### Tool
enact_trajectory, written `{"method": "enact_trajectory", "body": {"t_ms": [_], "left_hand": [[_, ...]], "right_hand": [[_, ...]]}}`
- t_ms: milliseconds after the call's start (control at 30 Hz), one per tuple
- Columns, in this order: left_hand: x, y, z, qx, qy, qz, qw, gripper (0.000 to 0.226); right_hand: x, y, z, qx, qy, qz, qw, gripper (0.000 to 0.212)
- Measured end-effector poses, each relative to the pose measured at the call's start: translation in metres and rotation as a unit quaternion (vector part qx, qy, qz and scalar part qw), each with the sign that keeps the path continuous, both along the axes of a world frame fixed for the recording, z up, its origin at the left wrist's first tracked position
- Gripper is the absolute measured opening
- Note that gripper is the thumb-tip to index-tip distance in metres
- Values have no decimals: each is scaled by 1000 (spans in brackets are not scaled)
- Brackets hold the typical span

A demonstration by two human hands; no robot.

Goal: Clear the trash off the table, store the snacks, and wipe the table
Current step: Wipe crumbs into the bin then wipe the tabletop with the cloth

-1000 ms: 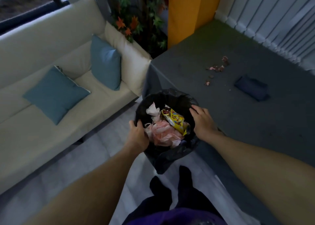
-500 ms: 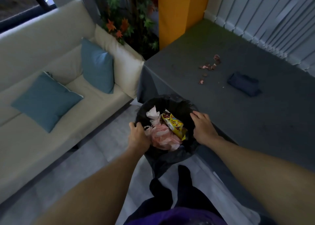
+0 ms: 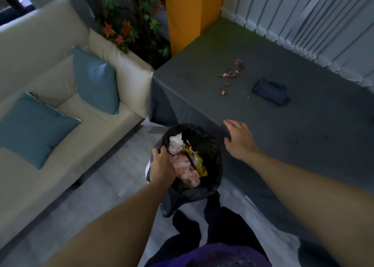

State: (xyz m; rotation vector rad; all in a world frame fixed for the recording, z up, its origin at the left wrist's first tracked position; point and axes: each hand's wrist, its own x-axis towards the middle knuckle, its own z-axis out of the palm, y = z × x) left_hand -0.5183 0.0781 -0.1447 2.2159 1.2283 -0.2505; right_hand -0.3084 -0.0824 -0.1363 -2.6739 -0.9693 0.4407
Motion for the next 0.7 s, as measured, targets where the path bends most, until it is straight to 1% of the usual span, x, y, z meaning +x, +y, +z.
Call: {"method": "enact_trajectory", "body": {"t_ms": [333,433,500,567,700], "left_hand": [[40,-8,-4,-7,46,14,999,51],[56,-14,-5,-30,54,39,997,54],[66,-18,-7,-40,55,55,996,50],[75,-20,-10,-54,47,75,995,49],[95,-22,-16,-83,32,113,990,53]], "right_hand": [[42,-16,-2,22,-5,-38,999,60],[58,-23,-5,29,-6,-50,998,58],[71,-29,-7,31,-7,-61,998,58],[84,-35,-8,30,-10,-74,997,57],[114,-43,-13,40,-25,-96,994,55]]}}
